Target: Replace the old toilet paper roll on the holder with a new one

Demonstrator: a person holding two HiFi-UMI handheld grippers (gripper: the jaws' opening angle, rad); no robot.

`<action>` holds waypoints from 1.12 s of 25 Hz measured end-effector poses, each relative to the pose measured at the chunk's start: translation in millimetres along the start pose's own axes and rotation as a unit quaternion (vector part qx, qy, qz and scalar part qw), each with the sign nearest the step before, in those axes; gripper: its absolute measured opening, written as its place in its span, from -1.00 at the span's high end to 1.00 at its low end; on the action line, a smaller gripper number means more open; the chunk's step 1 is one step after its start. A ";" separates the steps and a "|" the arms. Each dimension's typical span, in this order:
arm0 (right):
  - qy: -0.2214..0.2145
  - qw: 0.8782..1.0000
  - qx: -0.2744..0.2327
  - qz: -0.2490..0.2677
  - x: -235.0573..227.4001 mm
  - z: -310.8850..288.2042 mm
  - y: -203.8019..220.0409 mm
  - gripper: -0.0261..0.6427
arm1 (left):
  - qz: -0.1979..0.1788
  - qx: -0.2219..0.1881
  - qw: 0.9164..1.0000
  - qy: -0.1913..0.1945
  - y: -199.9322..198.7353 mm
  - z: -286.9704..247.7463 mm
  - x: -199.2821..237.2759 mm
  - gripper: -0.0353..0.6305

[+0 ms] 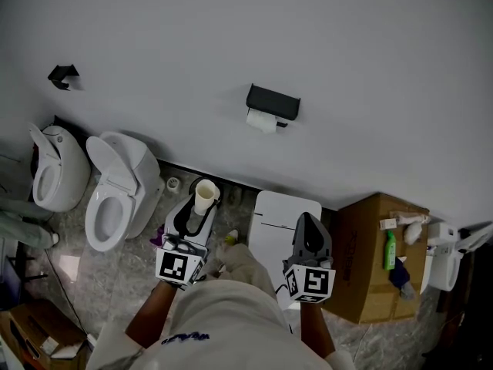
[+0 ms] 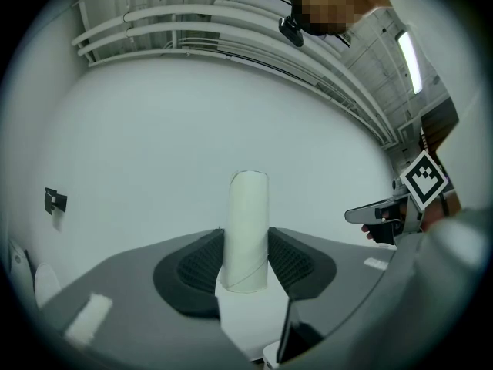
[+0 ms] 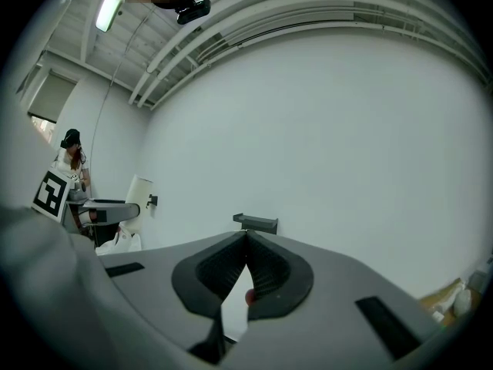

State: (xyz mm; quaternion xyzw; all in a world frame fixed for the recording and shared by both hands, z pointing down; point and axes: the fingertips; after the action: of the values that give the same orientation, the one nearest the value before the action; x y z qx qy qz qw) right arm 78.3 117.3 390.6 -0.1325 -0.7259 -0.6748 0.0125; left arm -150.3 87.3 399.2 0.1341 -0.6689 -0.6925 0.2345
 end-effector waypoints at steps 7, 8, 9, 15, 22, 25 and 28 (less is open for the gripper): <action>-0.006 1.000 0.010 0.006 9.4 7.6 1.3 0.91 | 0.009 0.006 1.000 -0.007 0.9 9.1 5.5 0.34; -0.006 1.000 0.011 0.006 9.9 8.7 1.8 0.91 | 0.009 0.005 1.000 -0.008 1.6 10.2 6.2 0.34; -0.006 1.000 0.013 0.006 10.1 9.9 2.7 0.91 | 0.009 0.003 1.000 -0.009 2.3 11.5 6.6 0.34; -0.012 1.000 0.026 0.012 13.7 15.9 8.0 0.91 | 0.014 0.007 1.000 -0.009 10.8 18.6 7.8 0.34; -0.021 0.999 0.028 0.029 22.8 15.0 5.2 0.91 | 0.020 0.007 1.000 -0.013 15.0 24.9 11.3 0.34; -0.029 0.998 0.028 0.040 27.8 13.9 6.3 0.91 | 0.021 0.007 1.000 -0.014 17.0 26.7 13.7 0.34; -0.036 0.998 0.027 0.051 32.5 11.6 6.2 0.90 | 0.023 0.006 1.000 -0.016 17.8 26.7 16.4 0.34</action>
State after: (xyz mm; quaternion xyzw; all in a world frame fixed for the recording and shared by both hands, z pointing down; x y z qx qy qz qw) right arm 50.2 134.7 402.0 -0.1927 -0.7360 -0.6486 0.0245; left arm -175.0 102.2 420.7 0.1093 -0.6797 -0.6848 0.2388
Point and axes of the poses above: the fingertips, and each gripper's own axes: z backward along the fingers, x to its left, y out of its underside, and after that the axes turned 7 degrees about z, right-handed
